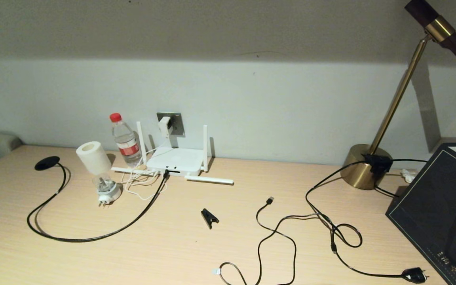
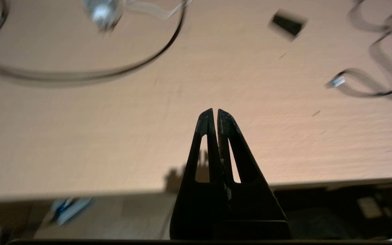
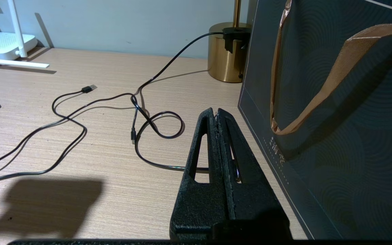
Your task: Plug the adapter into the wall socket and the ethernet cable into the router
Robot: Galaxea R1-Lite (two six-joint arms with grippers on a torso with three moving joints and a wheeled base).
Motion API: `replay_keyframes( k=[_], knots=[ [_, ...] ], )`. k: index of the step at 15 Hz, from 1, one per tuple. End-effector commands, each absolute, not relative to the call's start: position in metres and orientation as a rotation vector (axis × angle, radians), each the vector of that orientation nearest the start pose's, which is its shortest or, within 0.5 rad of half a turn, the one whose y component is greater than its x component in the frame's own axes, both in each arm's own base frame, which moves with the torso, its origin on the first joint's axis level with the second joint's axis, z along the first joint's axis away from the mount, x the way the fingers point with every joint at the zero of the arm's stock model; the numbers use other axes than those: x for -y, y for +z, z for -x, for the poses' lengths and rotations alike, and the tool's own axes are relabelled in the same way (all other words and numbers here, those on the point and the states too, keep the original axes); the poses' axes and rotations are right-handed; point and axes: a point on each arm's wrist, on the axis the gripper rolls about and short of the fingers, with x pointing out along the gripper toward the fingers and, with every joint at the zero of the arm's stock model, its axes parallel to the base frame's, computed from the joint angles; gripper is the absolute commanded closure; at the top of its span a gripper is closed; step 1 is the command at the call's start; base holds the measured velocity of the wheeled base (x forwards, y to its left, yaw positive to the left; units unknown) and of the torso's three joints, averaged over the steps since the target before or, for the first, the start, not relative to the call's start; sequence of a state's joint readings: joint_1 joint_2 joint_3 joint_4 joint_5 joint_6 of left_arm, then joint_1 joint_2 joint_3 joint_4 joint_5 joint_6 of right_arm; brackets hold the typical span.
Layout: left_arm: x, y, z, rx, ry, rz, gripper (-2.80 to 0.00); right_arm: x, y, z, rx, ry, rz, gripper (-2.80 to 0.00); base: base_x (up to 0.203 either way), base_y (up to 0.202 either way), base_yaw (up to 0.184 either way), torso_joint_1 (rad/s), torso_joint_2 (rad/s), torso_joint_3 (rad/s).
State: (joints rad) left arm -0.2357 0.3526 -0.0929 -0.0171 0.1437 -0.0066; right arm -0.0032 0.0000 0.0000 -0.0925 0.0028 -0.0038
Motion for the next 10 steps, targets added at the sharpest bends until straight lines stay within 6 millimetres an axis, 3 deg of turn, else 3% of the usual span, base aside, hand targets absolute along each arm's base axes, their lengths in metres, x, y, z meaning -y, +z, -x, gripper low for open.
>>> replay_keyframes(
  k=[1, 3, 6, 10],
  knots=[
    [-0.003, 0.093, -0.002, -0.285, 0.031, -0.052, 0.00, 0.000, 0.075, 0.020, 0.057, 0.000, 0.005, 0.00, 0.000, 0.000, 0.000, 0.000, 0.00, 0.000],
    [-0.002, 0.091, 0.003, -0.247, 0.000, -0.107, 0.00, 0.000, 0.075, 0.020, 0.057, 0.000, 0.005, 0.00, 0.000, 0.000, 0.000, 0.000, 0.00, 0.000],
    [0.002, 0.087, 0.018, -0.034, -0.110, -0.110, 0.00, 0.000, 0.075, 0.020, 0.057, 0.000, 0.005, 0.00, 0.000, 0.000, 0.000, 0.000, 0.00, 0.000],
    [0.000, 0.082, 0.024, 0.038, -0.013, 0.053, 0.00, 0.000, 0.075, 0.020, 0.057, -0.001, 0.005, 0.00, 0.000, 0.000, 0.000, 0.000, 0.00, 0.000]
  ],
)
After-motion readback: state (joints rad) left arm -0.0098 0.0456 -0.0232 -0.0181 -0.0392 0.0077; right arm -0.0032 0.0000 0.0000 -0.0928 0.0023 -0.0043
